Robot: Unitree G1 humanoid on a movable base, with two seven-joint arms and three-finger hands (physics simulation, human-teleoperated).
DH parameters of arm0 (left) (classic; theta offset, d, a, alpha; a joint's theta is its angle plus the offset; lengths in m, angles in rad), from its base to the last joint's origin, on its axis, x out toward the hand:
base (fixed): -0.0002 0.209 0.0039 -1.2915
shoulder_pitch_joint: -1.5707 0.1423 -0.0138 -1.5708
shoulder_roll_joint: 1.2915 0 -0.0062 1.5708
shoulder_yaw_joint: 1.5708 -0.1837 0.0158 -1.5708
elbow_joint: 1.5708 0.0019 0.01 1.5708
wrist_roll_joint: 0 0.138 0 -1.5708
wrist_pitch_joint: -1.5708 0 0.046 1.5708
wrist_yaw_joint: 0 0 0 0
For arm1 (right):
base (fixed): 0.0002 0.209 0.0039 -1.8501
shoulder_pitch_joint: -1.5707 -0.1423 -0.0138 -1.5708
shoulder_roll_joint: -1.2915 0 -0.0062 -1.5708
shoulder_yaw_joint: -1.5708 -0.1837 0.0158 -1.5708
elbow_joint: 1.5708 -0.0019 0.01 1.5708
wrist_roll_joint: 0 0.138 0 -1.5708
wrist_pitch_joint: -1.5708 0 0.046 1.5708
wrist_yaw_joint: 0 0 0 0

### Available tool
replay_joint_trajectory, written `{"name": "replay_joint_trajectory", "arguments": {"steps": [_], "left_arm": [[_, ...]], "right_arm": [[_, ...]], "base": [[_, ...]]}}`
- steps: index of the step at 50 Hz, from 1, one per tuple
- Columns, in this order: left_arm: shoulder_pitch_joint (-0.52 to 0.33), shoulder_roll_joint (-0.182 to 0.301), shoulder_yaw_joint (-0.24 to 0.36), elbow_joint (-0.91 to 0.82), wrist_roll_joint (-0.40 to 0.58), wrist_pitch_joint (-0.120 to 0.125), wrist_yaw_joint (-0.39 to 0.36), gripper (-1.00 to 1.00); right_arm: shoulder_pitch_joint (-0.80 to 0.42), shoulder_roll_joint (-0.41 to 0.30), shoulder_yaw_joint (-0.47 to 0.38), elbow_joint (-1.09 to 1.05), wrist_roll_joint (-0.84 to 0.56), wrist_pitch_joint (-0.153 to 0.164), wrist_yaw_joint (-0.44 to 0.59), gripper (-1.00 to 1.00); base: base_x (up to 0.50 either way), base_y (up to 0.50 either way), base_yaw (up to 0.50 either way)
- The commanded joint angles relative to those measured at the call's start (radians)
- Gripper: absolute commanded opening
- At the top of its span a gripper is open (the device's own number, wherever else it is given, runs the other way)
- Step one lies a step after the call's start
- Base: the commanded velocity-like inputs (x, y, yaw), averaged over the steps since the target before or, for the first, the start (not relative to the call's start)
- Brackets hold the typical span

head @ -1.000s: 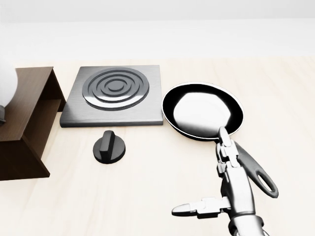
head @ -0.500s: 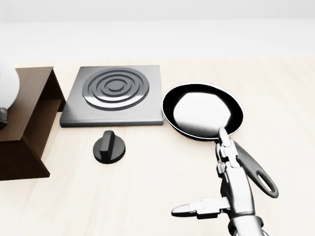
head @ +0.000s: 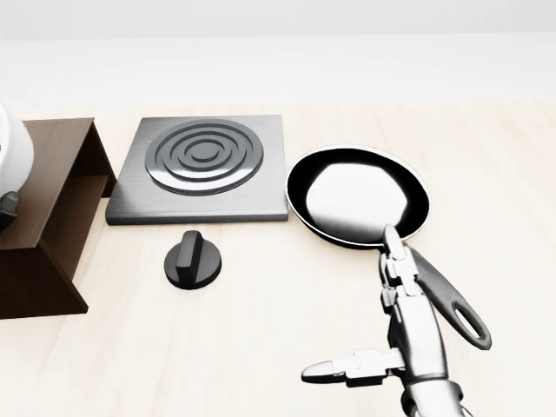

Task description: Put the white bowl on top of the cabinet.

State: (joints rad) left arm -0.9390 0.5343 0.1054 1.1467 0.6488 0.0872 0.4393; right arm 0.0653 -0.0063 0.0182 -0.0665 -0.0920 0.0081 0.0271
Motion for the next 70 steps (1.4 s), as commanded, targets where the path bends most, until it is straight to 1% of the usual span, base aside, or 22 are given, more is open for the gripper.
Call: {"name": "replay_joint_trajectory", "arguments": {"steps": [1, 20, 22, 34, 38, 41, 43, 44, 45, 46, 47, 50, 51, 55, 58, 61, 62, 65, 66, 67, 69, 70], "left_arm": [[-0.007, -0.004, -0.004, 0.003, 0.001, 0.000, 0.029, 1.00], [0.004, -0.013, -0.008, -0.036, 0.014, 0.000, 0.006, 1.00], [0.019, -0.019, -0.011, -0.085, 0.025, 0.000, -0.009, 1.00], [0.056, -0.028, 0.001, -0.197, 0.063, 0.000, -0.051, 1.00], [0.169, -0.038, 0.009, -0.470, 0.121, 0.000, -0.162, 1.00], [0.270, -0.054, 0.026, -0.719, 0.200, 0.000, -0.271, 1.00], [0.361, -0.064, 0.029, -0.952, 0.291, 0.000, -0.385, 1.00], [0.397, -0.072, 0.034, -1.049, 0.343, 0.000, -0.441, 1.00], [0.399, -0.081, 0.044, -1.056, 0.363, 0.000, -0.453, 1.00], [0.446, -0.086, 0.042, -1.183, 0.429, 0.000, -0.532, 1.00], [0.466, -0.098, 0.048, -1.236, 0.480, 0.000, -0.577, 1.00], [0.512, -0.142, 0.073, -1.388, 0.613, 0.000, -0.685, 1.00], [0.547, -0.162, 0.068, -1.473, 0.685, 0.000, -0.747, 1.00], [0.586, -0.249, 0.092, -1.624, 0.820, 0.000, -0.834, 1.00], [0.601, -0.301, 0.095, -1.691, 0.878, 0.000, -0.871, 1.00], [0.633, -0.358, 0.075, -1.793, 0.922, 0.000, -0.886, 1.00], [0.633, -0.364, 0.078, -1.796, 0.925, 0.000, -0.887, 1.00], [0.670, -0.420, 0.044, -1.888, 0.921, 0.000, -0.880, 1.00], [0.670, -0.424, 0.045, -1.889, 0.922, 0.000, -0.880, 1.00], [0.697, -0.450, 0.014, -1.922, 0.880, 0.000, -0.894, 1.00], [0.722, -0.482, -0.006, -1.943, 0.875, 0.000, -0.850, 1.00], [0.757, -0.510, -0.049, -1.974, 0.819, 0.000, -0.867, 1.00]], "right_arm": [[0.000, 0.001, 0.002, 0.001, -0.003, 0.001, 0.000, 1.00], [0.003, 0.000, 0.003, -0.001, -0.003, -0.001, 0.001, 1.00], [0.005, 0.001, 0.006, -0.001, -0.007, -0.002, 0.000, 1.00], [0.006, 0.000, 0.006, -0.002, -0.008, -0.004, 0.001, 1.00], [0.002, 0.000, 0.004, 0.000, -0.006, -0.002, 0.001, 1.00], [-0.002, 0.000, 0.003, 0.009, -0.007, -0.006, 0.000, 1.00], [0.000, 0.000, 0.003, 0.007, -0.007, -0.006, 0.000, 1.00], [0.000, 0.000, 0.004, 0.007, -0.007, -0.006, 0.000, 1.00], [0.000, 0.000, 0.004, 0.007, -0.007, -0.006, 0.000, 1.00], [0.003, 0.001, 0.006, 0.003, -0.009, -0.005, 0.000, 1.00], [0.005, 0.001, 0.006, 0.002, -0.010, -0.006, -0.001, 1.00], [0.007, 0.001, 0.008, -0.001, -0.011, -0.007, -0.001, 1.00], [0.006, 0.001, 0.008, 0.000, -0.010, -0.007, 0.000, 1.00], [0.007, 0.001, 0.007, -0.001, -0.009, -0.008, 0.001, 1.00], [0.007, 0.000, 0.005, -0.002, -0.008, -0.007, 0.001, 1.00], [0.007, 0.000, 0.003, -0.009, -0.006, -0.001, 0.003, 1.00], [0.007, 0.000, 0.003, -0.009, -0.006, -0.001, 0.003, 1.00], [0.009, 0.000, 0.004, -0.011, -0.008, -0.002, 0.003, 1.00], [0.009, 0.000, 0.004, -0.011, -0.008, -0.002, 0.003, 1.00], [0.007, 0.001, 0.005, -0.007, -0.008, -0.003, 0.002, 1.00], [0.010, 0.002, 0.009, -0.008, -0.012, -0.006, -0.001, 1.00], [0.010, 0.003, 0.012, -0.006, -0.016, -0.007, -0.003, 1.00]], "base": [[0.00, 0.00, 0.00], [0.00, 0.00, 0.00], [0.00, 0.00, 0.00], [0.00, 0.00, 0.00], [0.00, 0.00, 0.00], [0.00, 0.00, 0.00], [0.00, 0.00, 0.00], [0.00, 0.00, 0.00], [0.00, 0.00, 0.00], [0.00, 0.00, 0.00], [0.00, 0.00, 0.00], [0.00, 0.00, 0.00], [0.00, 0.00, 0.00], [0.00, 0.00, 0.00], [0.00, 0.00, 0.00], [0.00, 0.00, 0.00], [0.00, 0.00, 0.00], [0.00, 0.00, 0.00], [0.00, 0.00, 0.00], [0.00, 0.00, 0.00], [0.00, 0.00, 0.00], [0.00, 0.00, 0.00]]}}
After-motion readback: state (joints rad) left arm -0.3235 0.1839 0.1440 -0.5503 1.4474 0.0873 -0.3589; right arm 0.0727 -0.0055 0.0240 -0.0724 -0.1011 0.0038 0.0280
